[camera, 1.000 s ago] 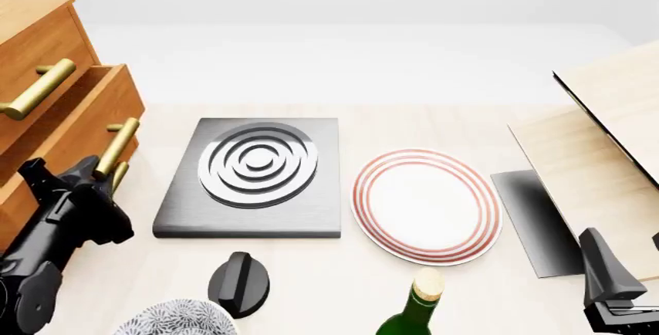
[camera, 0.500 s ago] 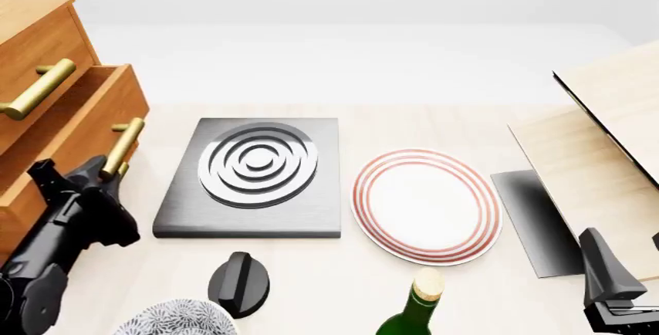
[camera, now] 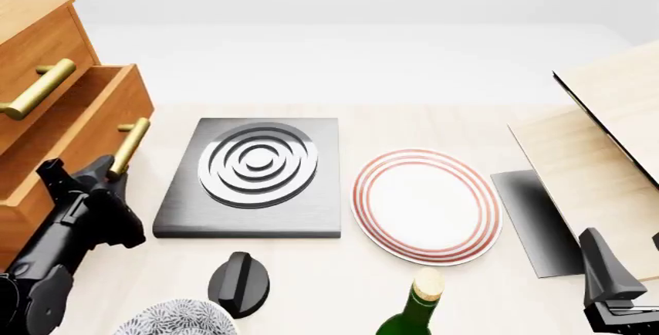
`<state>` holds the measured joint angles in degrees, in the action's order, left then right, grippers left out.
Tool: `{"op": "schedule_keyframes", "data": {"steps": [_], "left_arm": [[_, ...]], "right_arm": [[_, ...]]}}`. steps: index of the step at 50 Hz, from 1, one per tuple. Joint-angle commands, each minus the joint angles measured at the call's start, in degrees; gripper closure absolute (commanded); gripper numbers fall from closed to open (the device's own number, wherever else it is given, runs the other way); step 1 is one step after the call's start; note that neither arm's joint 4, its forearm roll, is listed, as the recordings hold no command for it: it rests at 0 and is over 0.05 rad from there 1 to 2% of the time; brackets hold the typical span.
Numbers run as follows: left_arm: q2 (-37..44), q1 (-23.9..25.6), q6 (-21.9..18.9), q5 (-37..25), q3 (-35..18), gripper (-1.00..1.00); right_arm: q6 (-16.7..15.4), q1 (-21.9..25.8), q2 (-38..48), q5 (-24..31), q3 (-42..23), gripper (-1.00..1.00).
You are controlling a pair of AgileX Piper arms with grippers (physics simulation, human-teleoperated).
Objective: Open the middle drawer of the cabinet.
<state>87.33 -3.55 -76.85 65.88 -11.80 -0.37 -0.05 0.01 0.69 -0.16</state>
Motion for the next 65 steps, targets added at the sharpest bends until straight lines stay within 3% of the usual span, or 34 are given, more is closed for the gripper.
{"op": "schedule_keyframes", "data": {"steps": [1, 44, 65], "left_arm": [[0.47, 5.9, 1.16, -0.2, -2.65, 1.0], [-1.31, 9.28, 2.57, -3.14, -3.14, 1.0], [1.46, 8.55, 1.57, -0.62, -2.99, 1.0]], "right_arm": [[0.05, -0.01, 0.0, -0.19, -0.08, -1.0], [0.07, -0.01, 0.0, -0.18, -0.08, -1.0], [0.07, -0.01, 0.0, -0.18, -0.08, -1.0]]}}
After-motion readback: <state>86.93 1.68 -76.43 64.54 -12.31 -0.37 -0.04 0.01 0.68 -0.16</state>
